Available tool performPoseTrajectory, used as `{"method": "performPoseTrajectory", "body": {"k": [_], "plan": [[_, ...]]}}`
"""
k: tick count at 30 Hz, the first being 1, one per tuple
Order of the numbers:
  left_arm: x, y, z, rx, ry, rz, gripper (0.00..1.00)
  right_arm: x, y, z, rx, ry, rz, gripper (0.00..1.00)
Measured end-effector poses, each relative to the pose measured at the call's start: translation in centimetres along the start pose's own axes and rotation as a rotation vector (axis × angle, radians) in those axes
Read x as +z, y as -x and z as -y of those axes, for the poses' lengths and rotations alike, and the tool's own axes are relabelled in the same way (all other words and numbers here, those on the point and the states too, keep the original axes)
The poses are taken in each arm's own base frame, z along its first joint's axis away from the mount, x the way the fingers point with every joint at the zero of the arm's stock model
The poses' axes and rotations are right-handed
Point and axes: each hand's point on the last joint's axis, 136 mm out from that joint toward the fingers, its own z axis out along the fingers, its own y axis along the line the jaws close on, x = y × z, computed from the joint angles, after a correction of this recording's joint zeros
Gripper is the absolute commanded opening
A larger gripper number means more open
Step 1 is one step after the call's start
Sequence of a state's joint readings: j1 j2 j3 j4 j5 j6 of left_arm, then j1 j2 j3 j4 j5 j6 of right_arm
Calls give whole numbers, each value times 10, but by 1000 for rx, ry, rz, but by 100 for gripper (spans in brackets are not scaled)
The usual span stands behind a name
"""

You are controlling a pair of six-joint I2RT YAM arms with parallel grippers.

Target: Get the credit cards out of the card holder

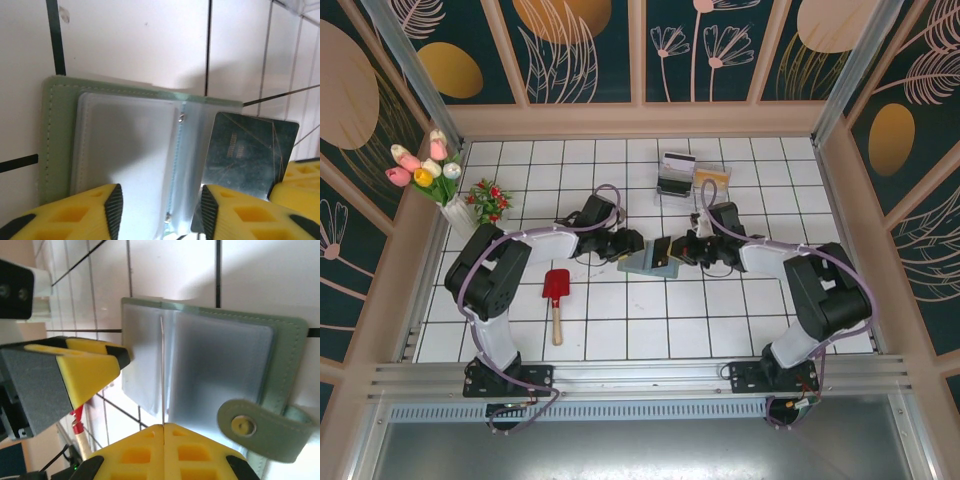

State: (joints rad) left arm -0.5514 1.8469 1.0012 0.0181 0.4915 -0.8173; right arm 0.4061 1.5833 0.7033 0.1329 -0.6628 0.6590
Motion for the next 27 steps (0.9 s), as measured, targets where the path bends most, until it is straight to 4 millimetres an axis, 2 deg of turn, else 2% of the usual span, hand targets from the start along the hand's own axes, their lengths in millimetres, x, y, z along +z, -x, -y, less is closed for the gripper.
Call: {"method": "performPoseTrajectory", "body": {"k": [8,11,15,18,27], "plan": [[-43,27,46,20,-236,70,73,-16,12,-40,-85,177,21,0],[-55,28,56,22,-311,70,75,-21,16,-54,-101,247,23,0],[-65,28,75,37,-410,55,74,-28,18,-74,-131,339,16,0],[-73,29,91,51,-483,46,65,-34,19,-87,-146,400,8,0],[-95,30,123,77,-646,43,16,-51,23,-115,-167,523,0,0]]}}
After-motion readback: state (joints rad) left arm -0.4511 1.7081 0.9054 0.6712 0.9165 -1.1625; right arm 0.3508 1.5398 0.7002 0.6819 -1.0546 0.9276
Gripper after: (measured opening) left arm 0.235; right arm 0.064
